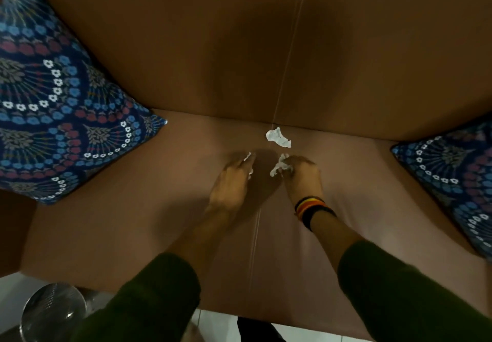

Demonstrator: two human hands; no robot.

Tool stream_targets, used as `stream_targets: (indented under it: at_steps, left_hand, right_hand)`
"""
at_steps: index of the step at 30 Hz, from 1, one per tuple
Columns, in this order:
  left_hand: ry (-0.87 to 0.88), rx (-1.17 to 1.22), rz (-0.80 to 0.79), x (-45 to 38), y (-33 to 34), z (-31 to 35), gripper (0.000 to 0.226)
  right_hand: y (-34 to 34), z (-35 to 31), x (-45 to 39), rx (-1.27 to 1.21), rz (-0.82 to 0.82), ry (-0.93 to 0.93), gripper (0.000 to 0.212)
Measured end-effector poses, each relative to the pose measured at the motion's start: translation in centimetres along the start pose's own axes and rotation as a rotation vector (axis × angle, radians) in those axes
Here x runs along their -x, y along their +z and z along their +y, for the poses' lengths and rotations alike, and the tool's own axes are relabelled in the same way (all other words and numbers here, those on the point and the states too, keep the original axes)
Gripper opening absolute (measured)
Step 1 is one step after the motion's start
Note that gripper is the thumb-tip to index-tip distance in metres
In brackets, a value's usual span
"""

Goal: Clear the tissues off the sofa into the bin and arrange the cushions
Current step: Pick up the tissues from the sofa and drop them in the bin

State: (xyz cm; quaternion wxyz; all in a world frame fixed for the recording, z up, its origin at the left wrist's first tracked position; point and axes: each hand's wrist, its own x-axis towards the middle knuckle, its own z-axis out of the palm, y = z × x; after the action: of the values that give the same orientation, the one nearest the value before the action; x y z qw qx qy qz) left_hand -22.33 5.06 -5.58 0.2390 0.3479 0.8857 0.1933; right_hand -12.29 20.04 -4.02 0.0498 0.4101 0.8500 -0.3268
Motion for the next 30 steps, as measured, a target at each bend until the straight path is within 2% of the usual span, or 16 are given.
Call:
stream_targets:
  at_steps: [2, 5, 7, 13, 17, 22, 30]
  left_hand:
    - [0.041, -0.003, -0.017, -3.0, 0.3, 2.5, 0.068]
    - [0.045, 0.010, -0.034, -7.2, 1.3, 3.7, 0.053]
    - [0.057, -0.103, -0.026, -8.8, 1.9, 4.2, 0.043]
    - [0.045, -0.169, 0.028, -8.4, 2.2, 4.3, 0.028]
    - [0.012, -0.139, 0.041, -4.0, 1.1, 3.1, 0.017]
    - [-0.080, -0.039, 0.085, 5.2, -1.4, -1.5, 0.023]
    - [-0.276, 0.111, 0.198, 20.7, -6.5, -14.4, 0.019]
  right_hand:
    - [-1.0, 0.3, -2.9, 0.017, -0.021, 0.008, 0.021]
    - [-0.7, 1.0, -6.6, 0.083, -0.049, -0.033, 0.022]
    - [0.2, 1.5, -8.0, 0.118, -0.050, -0.062, 0.023]
    - [1.7, 1.9, -7.2, 0.128, -0.052, -0.042, 0.020]
    - [2.3, 1.2, -2.0, 0.053, -0.083, -0.015, 0.018]
    - [3.4, -2.0, 6.6, -0.080, -0.038, -0.068, 0.021]
    - [9.7, -14.8, 19.1, -0.103, -0.119, -0.212, 0.022]
